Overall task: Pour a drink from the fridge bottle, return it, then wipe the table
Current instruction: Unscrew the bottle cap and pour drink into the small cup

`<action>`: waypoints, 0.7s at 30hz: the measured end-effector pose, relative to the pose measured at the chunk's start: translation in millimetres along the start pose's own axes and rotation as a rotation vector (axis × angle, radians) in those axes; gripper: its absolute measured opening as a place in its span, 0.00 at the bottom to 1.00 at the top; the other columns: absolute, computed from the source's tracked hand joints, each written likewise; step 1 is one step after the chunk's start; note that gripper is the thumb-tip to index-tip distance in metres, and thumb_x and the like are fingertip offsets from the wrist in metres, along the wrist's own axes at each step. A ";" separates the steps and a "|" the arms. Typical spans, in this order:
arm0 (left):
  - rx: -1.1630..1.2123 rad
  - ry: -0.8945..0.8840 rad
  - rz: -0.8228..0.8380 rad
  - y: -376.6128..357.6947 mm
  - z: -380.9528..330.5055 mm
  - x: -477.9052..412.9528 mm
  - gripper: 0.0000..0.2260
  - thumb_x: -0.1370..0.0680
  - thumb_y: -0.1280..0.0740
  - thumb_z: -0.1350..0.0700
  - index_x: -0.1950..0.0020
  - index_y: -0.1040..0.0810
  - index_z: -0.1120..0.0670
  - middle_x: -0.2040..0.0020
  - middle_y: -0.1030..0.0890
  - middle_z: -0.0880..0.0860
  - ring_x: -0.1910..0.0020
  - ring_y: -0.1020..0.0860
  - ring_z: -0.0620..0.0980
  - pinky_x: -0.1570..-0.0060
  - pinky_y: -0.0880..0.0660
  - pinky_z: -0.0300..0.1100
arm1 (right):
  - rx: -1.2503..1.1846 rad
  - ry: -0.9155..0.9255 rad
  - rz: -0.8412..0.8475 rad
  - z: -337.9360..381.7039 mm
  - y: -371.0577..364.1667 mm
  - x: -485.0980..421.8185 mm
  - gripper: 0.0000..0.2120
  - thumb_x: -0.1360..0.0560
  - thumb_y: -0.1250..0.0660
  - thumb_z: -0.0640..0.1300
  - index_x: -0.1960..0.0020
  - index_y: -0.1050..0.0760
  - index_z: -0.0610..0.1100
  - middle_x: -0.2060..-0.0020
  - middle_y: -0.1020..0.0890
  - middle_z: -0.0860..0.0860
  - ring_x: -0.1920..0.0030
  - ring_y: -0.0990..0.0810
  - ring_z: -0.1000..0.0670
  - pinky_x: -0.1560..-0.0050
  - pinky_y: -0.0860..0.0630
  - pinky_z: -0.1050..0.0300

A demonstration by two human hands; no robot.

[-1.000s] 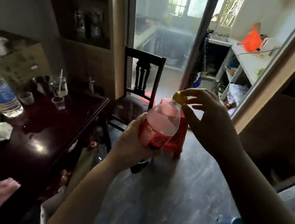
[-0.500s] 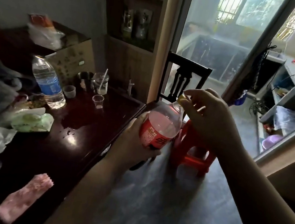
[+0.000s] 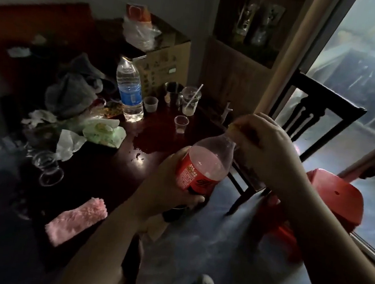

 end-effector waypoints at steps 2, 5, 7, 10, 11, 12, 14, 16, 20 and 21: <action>-0.012 0.014 -0.018 2.7 0.8 -11.5 0.41 0.39 0.19 0.58 0.33 0.35 0.39 0.43 0.23 0.40 0.46 0.24 0.30 0.52 0.28 0.25 | -0.045 0.039 0.032 -6.0 -4.7 -16.9 0.07 0.25 0.32 0.48 0.50 0.21 0.45 0.56 0.22 0.54 0.55 0.24 0.57 0.55 0.30 0.70; -0.030 0.024 -0.048 0.6 -1.5 -32.8 0.41 0.39 0.19 0.56 0.33 0.36 0.38 0.44 0.21 0.40 0.46 0.23 0.33 0.51 0.28 0.26 | -0.088 0.080 0.074 -20.2 -5.5 -41.6 0.08 0.26 0.32 0.48 0.51 0.21 0.45 0.56 0.21 0.53 0.55 0.24 0.56 0.55 0.29 0.67; -0.036 0.038 -0.059 -4.9 -3.1 -48.6 0.43 0.39 0.19 0.55 0.32 0.37 0.38 0.42 0.21 0.41 0.44 0.23 0.35 0.47 0.27 0.29 | -0.089 0.118 0.095 -30.7 -2.6 -56.6 0.08 0.26 0.32 0.49 0.51 0.21 0.44 0.57 0.21 0.52 0.56 0.24 0.56 0.56 0.30 0.66; -0.056 0.047 -0.065 -14.4 -11.0 -73.1 0.41 0.39 0.19 0.54 0.33 0.37 0.36 0.41 0.22 0.41 0.44 0.23 0.36 0.44 0.26 0.34 | -0.138 0.144 0.130 -50.2 3.6 -79.4 0.07 0.26 0.31 0.48 0.53 0.21 0.44 0.57 0.21 0.52 0.56 0.23 0.54 0.55 0.29 0.63; -0.067 0.057 -0.074 -15.9 -14.0 -79.5 0.40 0.39 0.19 0.54 0.35 0.36 0.34 0.42 0.21 0.40 0.44 0.23 0.36 0.44 0.26 0.34 | -0.159 0.144 0.148 -56.9 4.0 -86.9 0.07 0.27 0.31 0.48 0.53 0.21 0.45 0.57 0.20 0.52 0.55 0.22 0.54 0.54 0.28 0.61; -0.065 0.072 -0.080 -16.8 -15.4 -85.5 0.39 0.39 0.19 0.55 0.37 0.36 0.33 0.43 0.21 0.40 0.45 0.22 0.36 0.45 0.26 0.33 | -0.181 0.141 0.165 -63.3 3.3 -93.4 0.07 0.27 0.32 0.48 0.53 0.21 0.45 0.57 0.20 0.51 0.55 0.22 0.53 0.54 0.28 0.59; -0.030 0.109 -0.080 -18.1 -13.4 -94.7 0.37 0.38 0.19 0.59 0.39 0.33 0.35 0.45 0.20 0.40 0.45 0.22 0.35 0.47 0.26 0.32 | -0.228 0.146 0.192 -73.7 -1.0 -103.6 0.06 0.26 0.32 0.47 0.54 0.22 0.44 0.56 0.20 0.51 0.55 0.22 0.52 0.53 0.28 0.59; 0.006 0.155 -0.064 -17.0 -6.9 -101.3 0.36 0.37 0.20 0.62 0.40 0.32 0.36 0.47 0.20 0.40 0.46 0.22 0.34 0.49 0.26 0.30 | -0.255 0.164 0.200 -82.6 -8.6 -111.2 0.05 0.26 0.32 0.45 0.54 0.22 0.44 0.57 0.20 0.51 0.55 0.23 0.53 0.54 0.28 0.62; 0.070 0.257 -0.011 -10.7 12.8 -110.1 0.36 0.37 0.21 0.66 0.39 0.30 0.37 0.46 0.19 0.35 0.44 0.22 0.37 0.48 0.26 0.32 | -0.319 0.162 0.240 -96.8 -29.1 -121.8 0.04 0.25 0.33 0.46 0.53 0.23 0.46 0.57 0.20 0.52 0.55 0.23 0.55 0.55 0.30 0.66; 0.100 0.285 0.009 -9.6 18.1 -110.7 0.37 0.37 0.22 0.67 0.38 0.30 0.39 0.45 0.19 0.39 0.44 0.21 0.40 0.48 0.25 0.33 | -0.333 0.178 0.253 -96.4 -33.6 -124.5 0.03 0.25 0.33 0.46 0.53 0.23 0.46 0.57 0.20 0.53 0.54 0.23 0.55 0.55 0.30 0.66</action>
Point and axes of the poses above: each hand's wrist, its own x-axis away from the middle knuckle, its own y-axis out of the back of the hand, z = x × y, the point moved 9 cm from there along -x, towards the middle knuckle
